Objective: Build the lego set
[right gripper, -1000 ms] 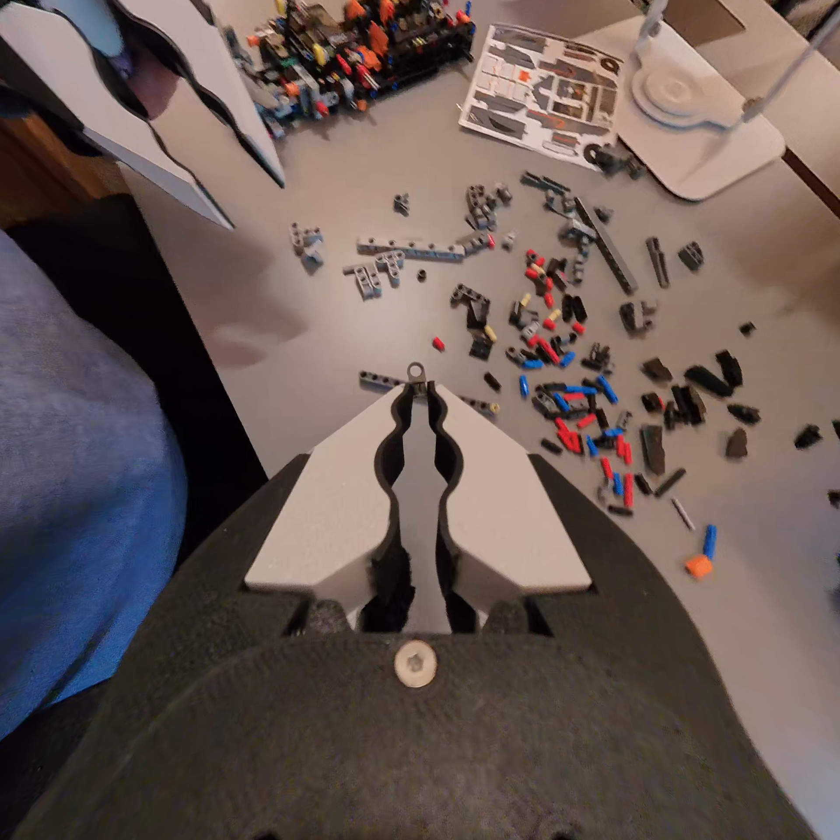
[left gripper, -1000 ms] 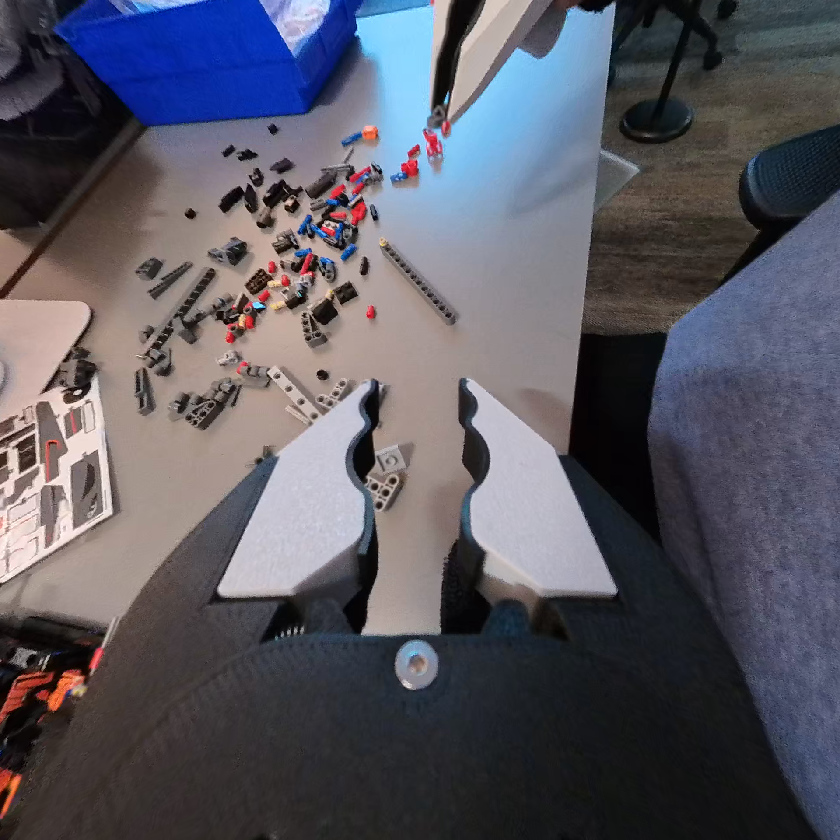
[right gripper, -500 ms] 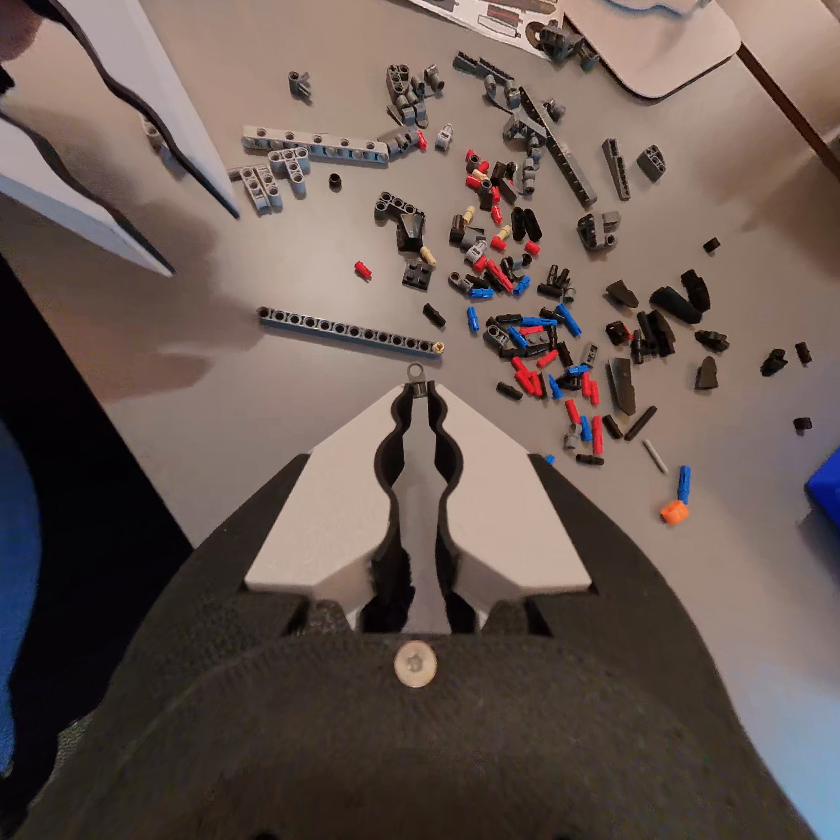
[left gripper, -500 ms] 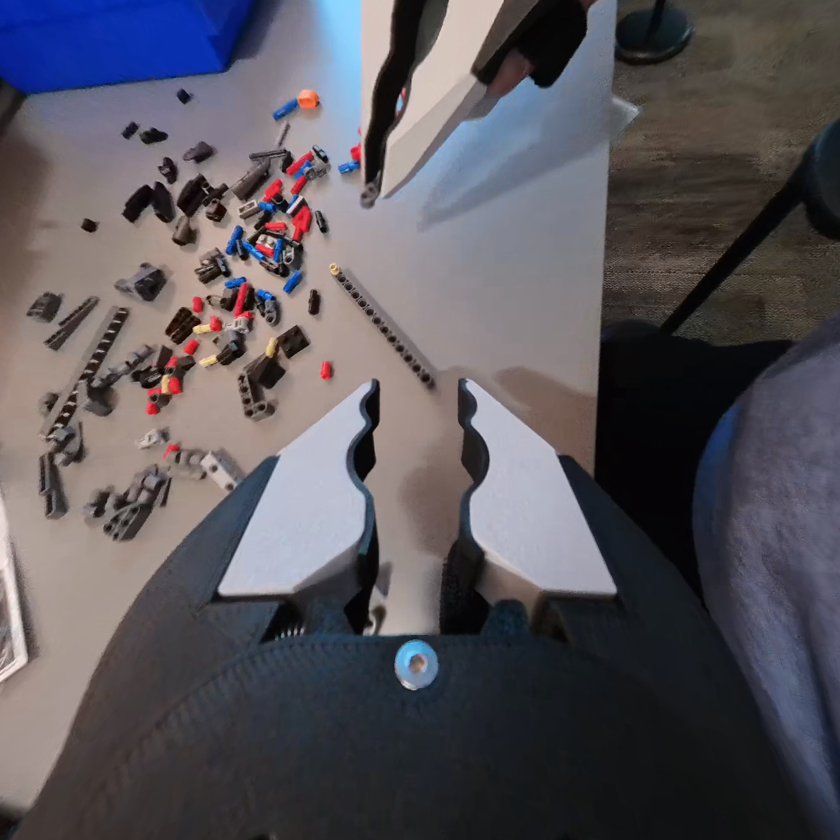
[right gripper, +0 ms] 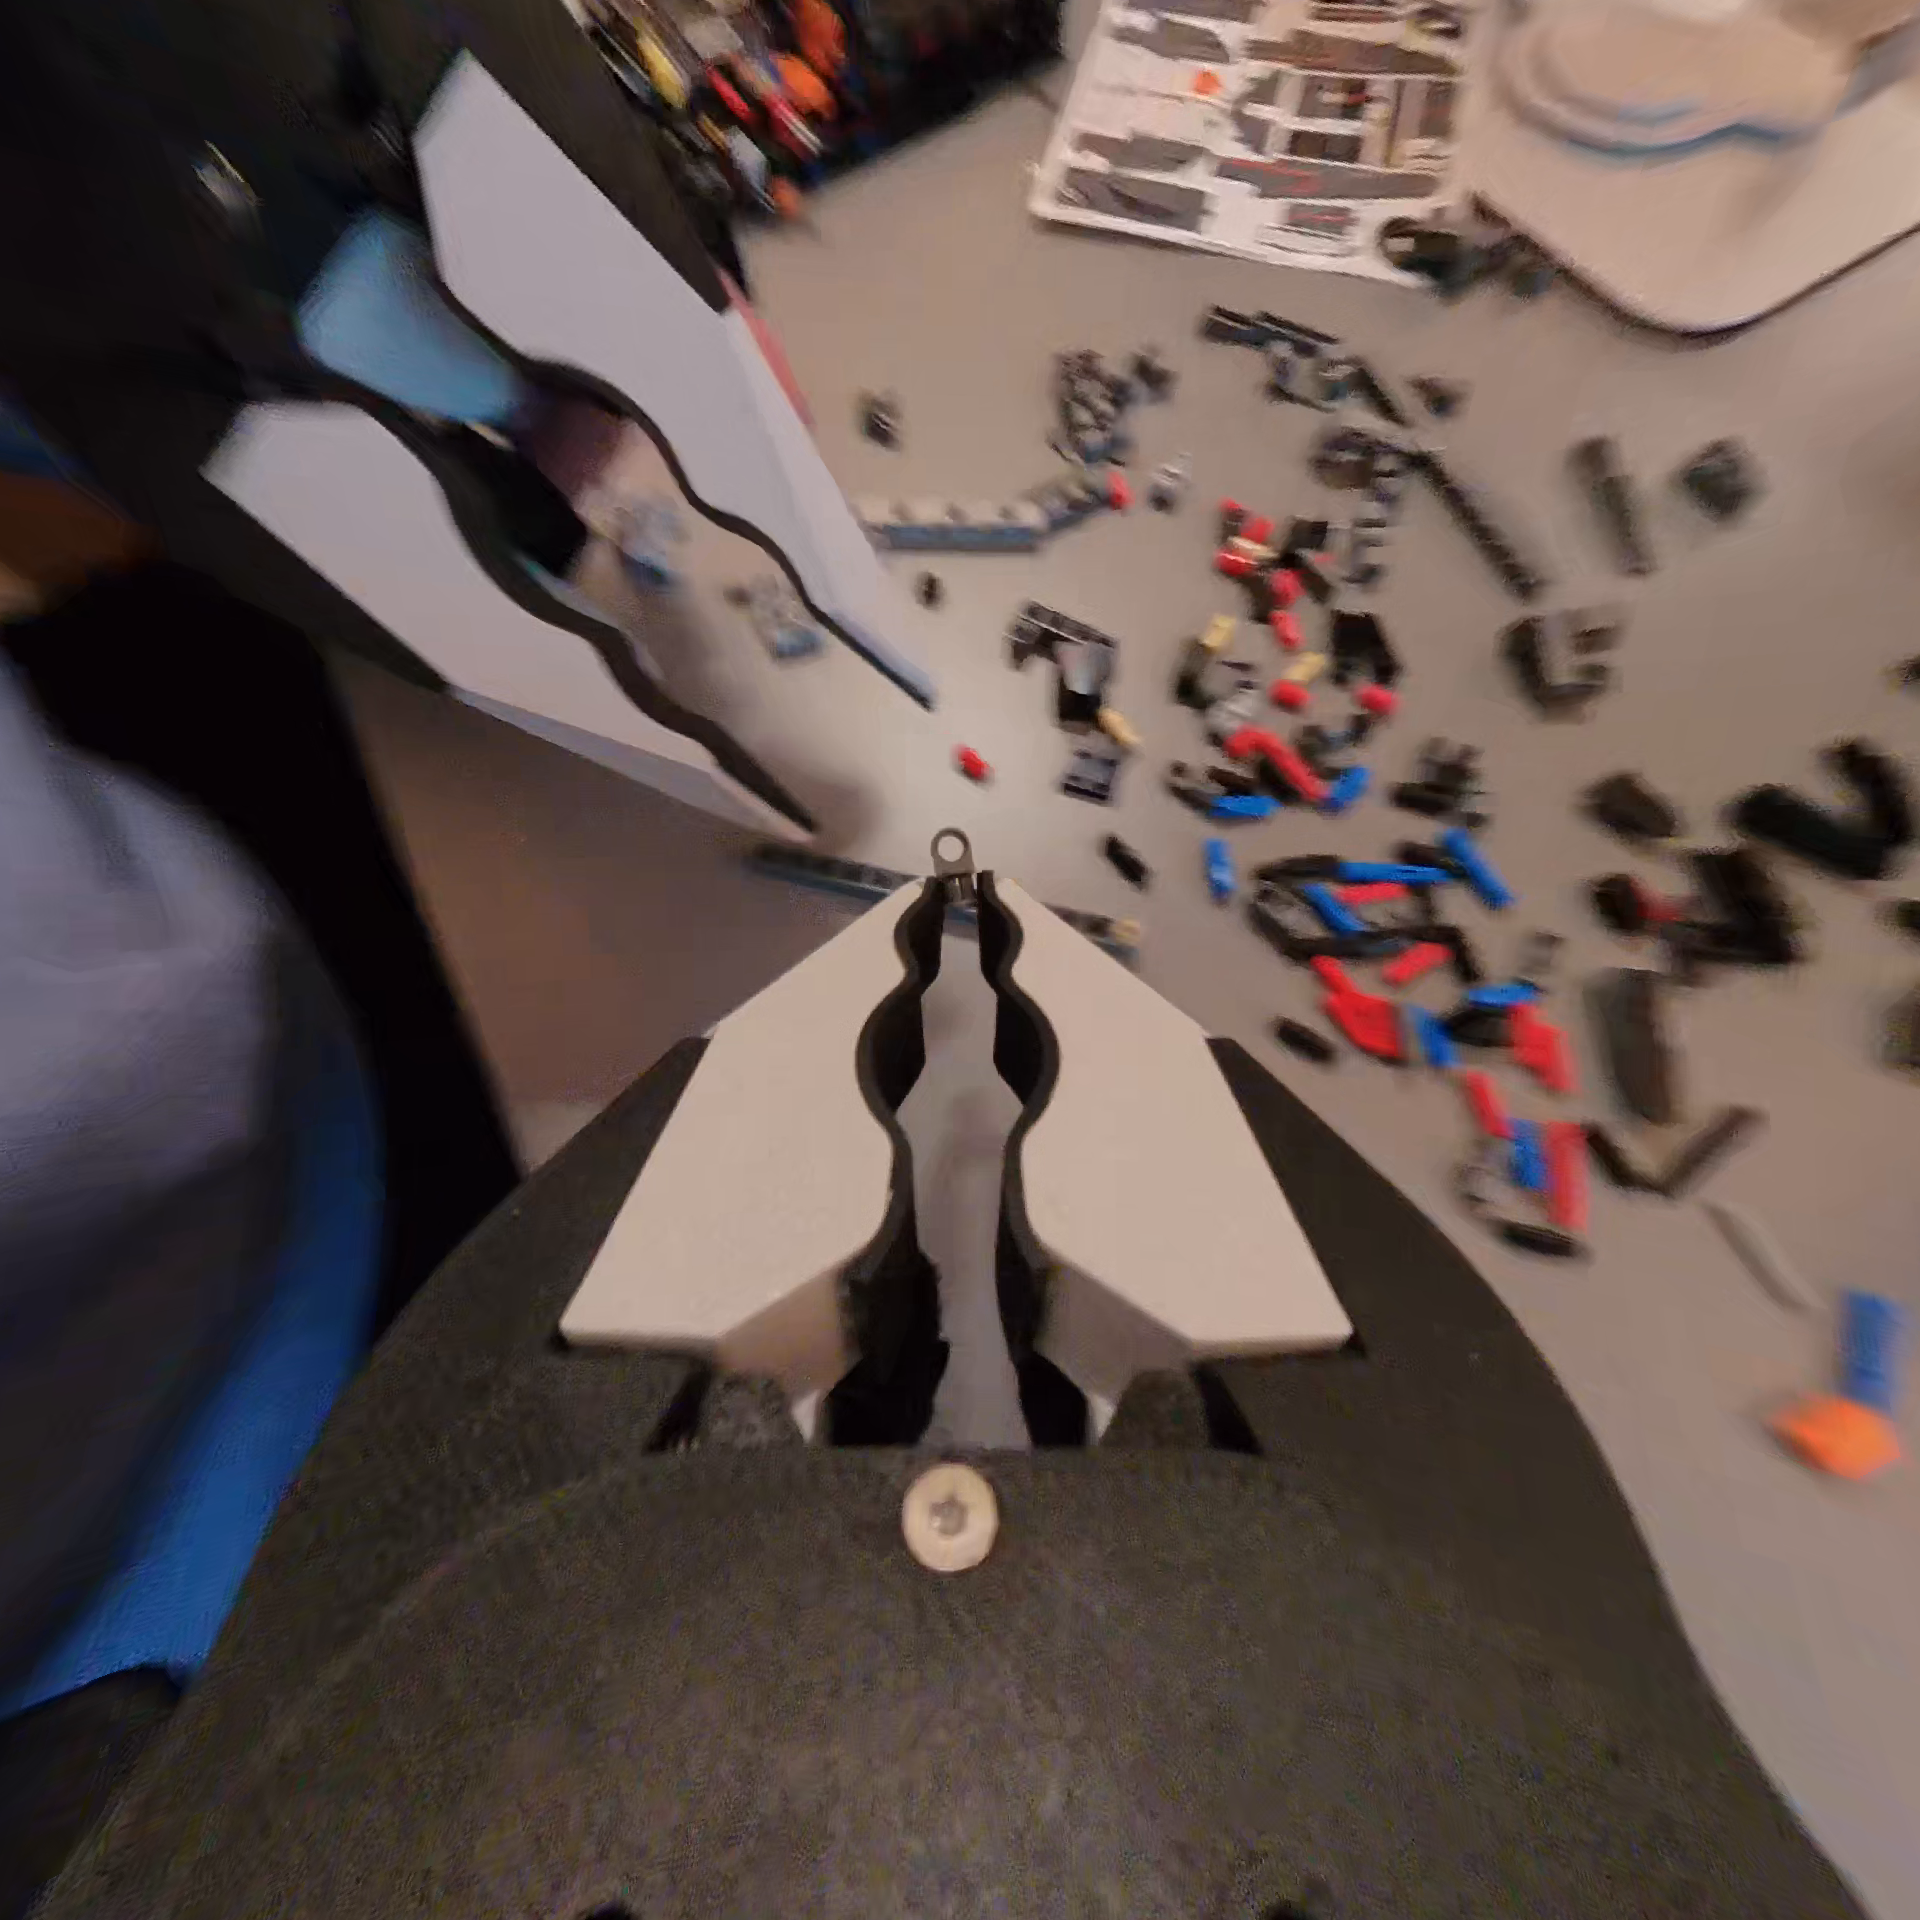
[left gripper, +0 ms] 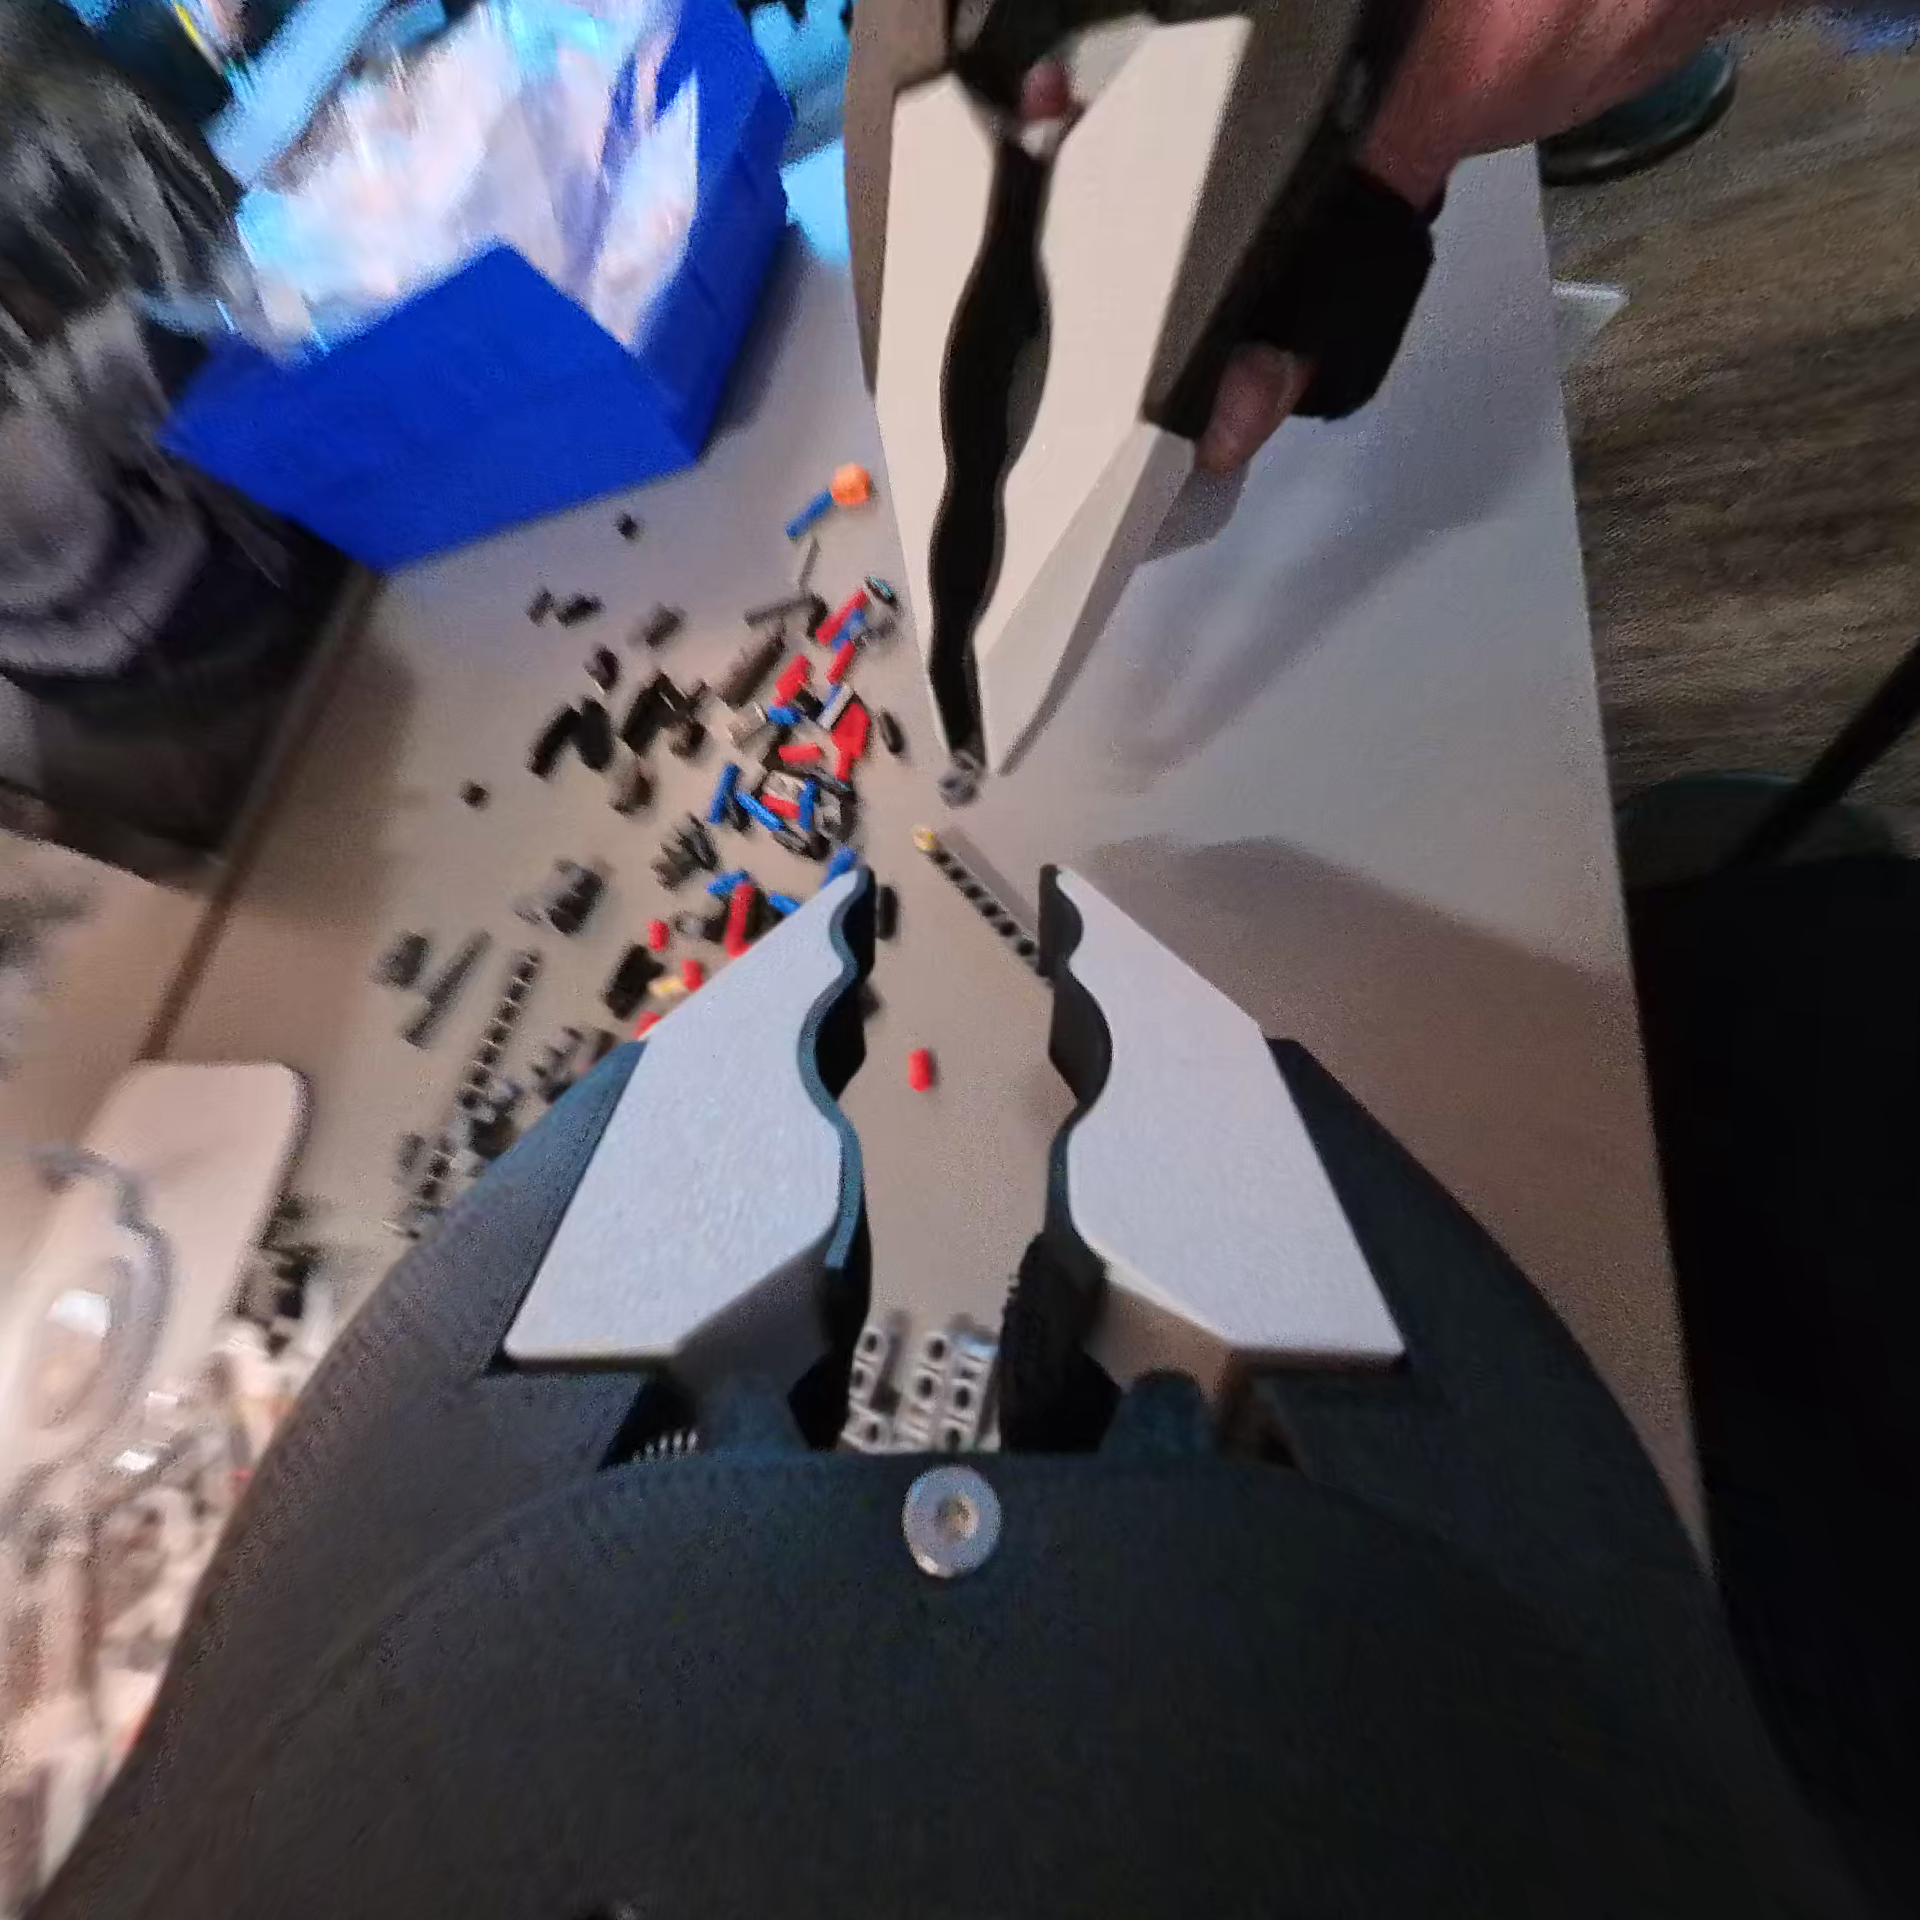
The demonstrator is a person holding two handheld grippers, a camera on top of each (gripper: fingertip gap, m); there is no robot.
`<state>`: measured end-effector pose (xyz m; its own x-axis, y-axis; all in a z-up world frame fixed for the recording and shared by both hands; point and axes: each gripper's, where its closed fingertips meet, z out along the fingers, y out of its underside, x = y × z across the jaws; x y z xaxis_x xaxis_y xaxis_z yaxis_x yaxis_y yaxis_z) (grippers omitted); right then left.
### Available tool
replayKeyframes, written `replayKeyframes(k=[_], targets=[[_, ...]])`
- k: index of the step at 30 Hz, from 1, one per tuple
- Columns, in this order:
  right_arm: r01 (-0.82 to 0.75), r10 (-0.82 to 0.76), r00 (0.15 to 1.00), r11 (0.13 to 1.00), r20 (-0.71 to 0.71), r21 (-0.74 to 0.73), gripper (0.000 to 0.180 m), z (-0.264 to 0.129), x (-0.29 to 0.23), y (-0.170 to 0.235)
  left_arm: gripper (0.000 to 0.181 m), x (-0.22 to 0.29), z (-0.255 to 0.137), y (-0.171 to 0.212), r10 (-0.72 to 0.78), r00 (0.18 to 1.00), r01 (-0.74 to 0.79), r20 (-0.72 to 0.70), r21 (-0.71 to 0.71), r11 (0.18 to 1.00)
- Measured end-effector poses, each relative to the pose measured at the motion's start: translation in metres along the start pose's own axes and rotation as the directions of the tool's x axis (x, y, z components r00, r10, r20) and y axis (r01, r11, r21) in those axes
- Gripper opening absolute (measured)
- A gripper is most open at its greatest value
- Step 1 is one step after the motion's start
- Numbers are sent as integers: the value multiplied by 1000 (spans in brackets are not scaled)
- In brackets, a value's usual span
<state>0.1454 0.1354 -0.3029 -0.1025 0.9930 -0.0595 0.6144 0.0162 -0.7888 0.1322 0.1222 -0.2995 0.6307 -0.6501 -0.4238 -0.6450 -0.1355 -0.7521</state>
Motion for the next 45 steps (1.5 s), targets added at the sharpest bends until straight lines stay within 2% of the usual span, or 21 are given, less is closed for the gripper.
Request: replayKeyframes(k=[1,5,10,18,27,34,38,40,42,45], targets=[[-61,60,995,998,85,16,3,-2,-8,-4,28,-4,-3,-6,56,998,-56,24,22,998],[-168,152,955,985,255,42,3,-12,-21,-17,26,-3,-9,-23,247,968,-250,54,61,966],[-212,190,918,977,348,25,3,-16,-29,-21,7,3,-15,-30,393,918,-396,51,79,915],[-267,240,867,964,437,1,3,-19,-36,-20,8,10,-18,-34,441,897,-441,27,109,891],[-245,238,848,968,473,-47,3,-17,-39,-17,4,17,-17,-28,475,880,-471,-24,103,876],[-185,176,895,983,410,-17,2,-12,-33,-24,1,12,-17,-21,345,937,-340,-58,87,937],[-102,72,944,992,321,77,2,-14,-27,-39,1,2,-16,-19,184,979,-178,-82,81,981],[-12,-8,979,995,205,97,6,-14,-18,-44,1,-2,-17,-20,66,990,-54,-125,102,993],[145,-149,988,985,36,88,10,-17,-6,-47,1,-7,-18,-22,-83,979,106,-186,117,987],[377,-367,917,925,-155,45,12,-26,-4,-56,1,-14,-24,-28,-300,896,358,-326,134,924]])
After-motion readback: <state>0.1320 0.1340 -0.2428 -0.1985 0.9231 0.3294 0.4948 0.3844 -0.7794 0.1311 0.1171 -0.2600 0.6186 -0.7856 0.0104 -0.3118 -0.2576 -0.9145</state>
